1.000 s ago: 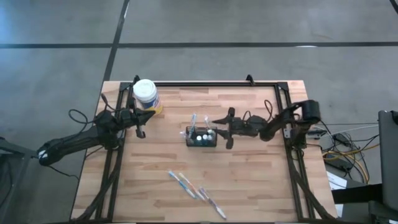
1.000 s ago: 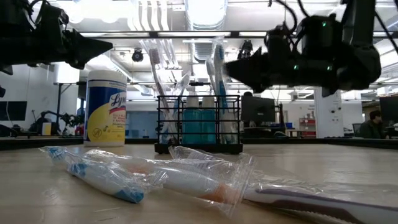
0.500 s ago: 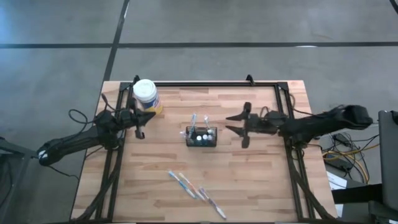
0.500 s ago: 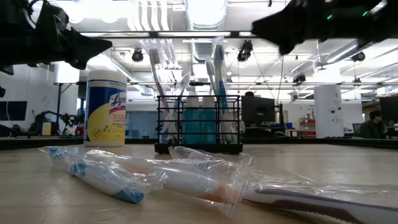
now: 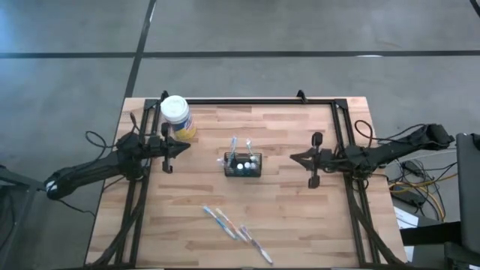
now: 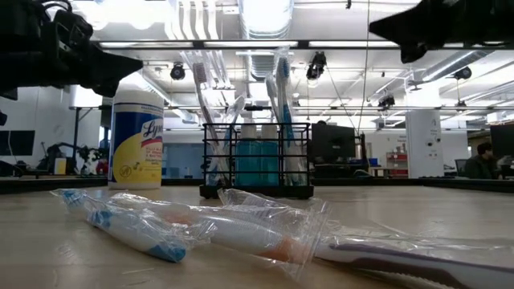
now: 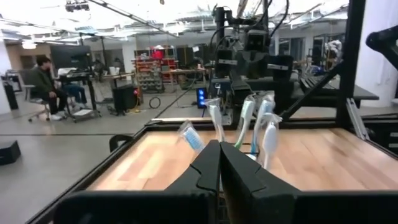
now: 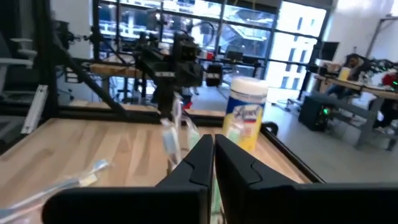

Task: Pick & Place toothbrushing station
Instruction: Put the purple toothbrush into the wire organizer

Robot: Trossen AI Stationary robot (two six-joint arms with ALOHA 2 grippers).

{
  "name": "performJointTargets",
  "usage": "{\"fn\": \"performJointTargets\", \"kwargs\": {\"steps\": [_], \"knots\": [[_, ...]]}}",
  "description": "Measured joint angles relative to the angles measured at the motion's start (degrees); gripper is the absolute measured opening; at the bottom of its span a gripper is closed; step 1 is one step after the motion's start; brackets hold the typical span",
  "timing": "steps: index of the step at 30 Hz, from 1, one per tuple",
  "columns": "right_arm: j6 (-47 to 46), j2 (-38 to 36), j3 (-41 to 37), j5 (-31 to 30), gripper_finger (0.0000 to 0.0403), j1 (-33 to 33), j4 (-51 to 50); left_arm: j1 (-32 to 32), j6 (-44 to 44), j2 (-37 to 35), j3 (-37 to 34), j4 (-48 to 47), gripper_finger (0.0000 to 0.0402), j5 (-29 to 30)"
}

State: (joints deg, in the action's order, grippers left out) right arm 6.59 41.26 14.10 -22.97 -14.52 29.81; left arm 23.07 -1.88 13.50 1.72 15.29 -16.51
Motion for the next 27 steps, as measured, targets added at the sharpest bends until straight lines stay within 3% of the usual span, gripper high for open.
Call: {"fn": "performJointTargets", "kwargs": {"steps": [8, 14, 16, 19, 23, 27], "knots": [[-2.12, 0.01, -6.3, -0.32, 0.0008, 0.02, 8.06, -0.53, -1.28, 0.86, 0.71, -2.28, 0.0011, -4.0], [-8.84, 3.52, -6.97, 1.24, 0.0008, -0.07, 8.25, -9.57, -1.83, 6.52, 5.2, -8.65, 0.0005, -3.83], [-9.66, 5.68, -6.31, 2.41, 0.0008, -0.48, 7.93, -15.22, -2.57, 9.51, 7.52, -8.79, 0.0004, -0.84], [-9.83, 9.54, -4.06, 2.63, 0.0008, -1.76, 8.08, -25.15, -3.18, 15.11, 12.83, -9.1, 0.0003, 8.16], [-9.53, 14.85, 0.17, 2.64, 0.0008, -3.05, 7.37, -36.64, -3.82, 24.09, 21.23, -17.05, 0.001, 19.4], [-9.49, 19.57, 5.81, 2.54, 0.0008, -3.64, 2.99, -42.42, 1.1, 32.93, 27.93, -24.48, 0.0029, 23.24]]}}
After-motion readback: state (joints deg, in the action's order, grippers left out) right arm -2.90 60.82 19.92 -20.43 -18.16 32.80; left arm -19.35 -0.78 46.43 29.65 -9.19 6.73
